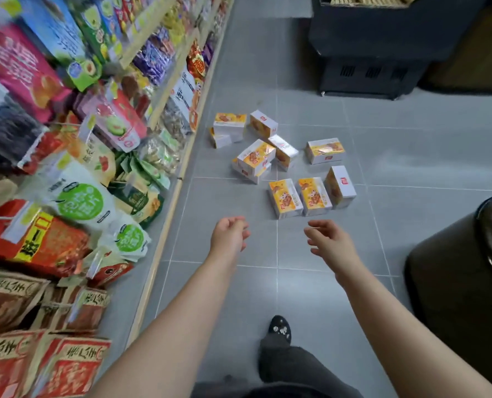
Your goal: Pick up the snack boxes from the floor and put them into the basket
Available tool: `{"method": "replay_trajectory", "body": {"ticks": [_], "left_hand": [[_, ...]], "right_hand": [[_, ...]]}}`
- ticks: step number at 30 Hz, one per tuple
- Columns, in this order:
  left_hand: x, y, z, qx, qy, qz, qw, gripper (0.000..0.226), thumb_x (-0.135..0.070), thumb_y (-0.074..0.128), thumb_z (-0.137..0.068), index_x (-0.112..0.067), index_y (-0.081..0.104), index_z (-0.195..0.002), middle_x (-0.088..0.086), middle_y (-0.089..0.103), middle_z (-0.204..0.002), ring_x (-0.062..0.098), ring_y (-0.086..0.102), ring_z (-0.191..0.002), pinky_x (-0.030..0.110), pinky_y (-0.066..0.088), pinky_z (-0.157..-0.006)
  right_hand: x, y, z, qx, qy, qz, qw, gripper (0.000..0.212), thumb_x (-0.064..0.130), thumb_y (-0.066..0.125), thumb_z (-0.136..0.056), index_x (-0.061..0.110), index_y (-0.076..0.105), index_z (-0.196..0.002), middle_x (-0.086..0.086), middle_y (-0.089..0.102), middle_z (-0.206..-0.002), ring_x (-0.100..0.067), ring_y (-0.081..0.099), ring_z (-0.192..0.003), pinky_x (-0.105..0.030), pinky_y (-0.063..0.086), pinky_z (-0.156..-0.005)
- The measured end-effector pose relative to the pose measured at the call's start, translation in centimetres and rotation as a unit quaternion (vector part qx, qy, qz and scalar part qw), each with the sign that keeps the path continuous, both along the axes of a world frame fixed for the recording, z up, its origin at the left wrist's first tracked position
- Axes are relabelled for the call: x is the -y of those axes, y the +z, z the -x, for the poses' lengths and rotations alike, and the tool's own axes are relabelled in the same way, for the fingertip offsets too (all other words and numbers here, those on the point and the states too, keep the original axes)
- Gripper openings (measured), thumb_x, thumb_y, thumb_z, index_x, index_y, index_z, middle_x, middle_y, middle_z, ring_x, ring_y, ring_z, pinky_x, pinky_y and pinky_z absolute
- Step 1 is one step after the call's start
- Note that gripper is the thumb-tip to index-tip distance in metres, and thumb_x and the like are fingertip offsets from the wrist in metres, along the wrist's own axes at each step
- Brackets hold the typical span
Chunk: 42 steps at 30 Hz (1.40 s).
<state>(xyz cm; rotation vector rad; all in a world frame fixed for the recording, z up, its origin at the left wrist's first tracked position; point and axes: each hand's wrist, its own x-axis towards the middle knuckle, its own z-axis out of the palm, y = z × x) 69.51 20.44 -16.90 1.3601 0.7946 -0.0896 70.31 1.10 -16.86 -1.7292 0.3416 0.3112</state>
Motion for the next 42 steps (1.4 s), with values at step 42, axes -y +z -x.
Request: {"method": "replay_trajectory", "body": {"ticks": [42], "left_hand": [[11.8,-64.6,-53.6,-0.422,0.159,0.257,0.855,0.057,-0.039,0.054,-0.069,-0.021,0.056,-0.123,0.006,0.054,-0.122,0.033,0.053,-0.104,0.059,0.044,-0.081]], "right_hand": [[3.7,-59.9,-64.2,-0.086,0.267,0.251,0.926,0.07,0.023,0.067,-0.087,0.02,0.032,-0.147,-0.008,0.031,-0.154,-0.025,0.034,-0.139,-0.028,0.033,-0.103]]}}
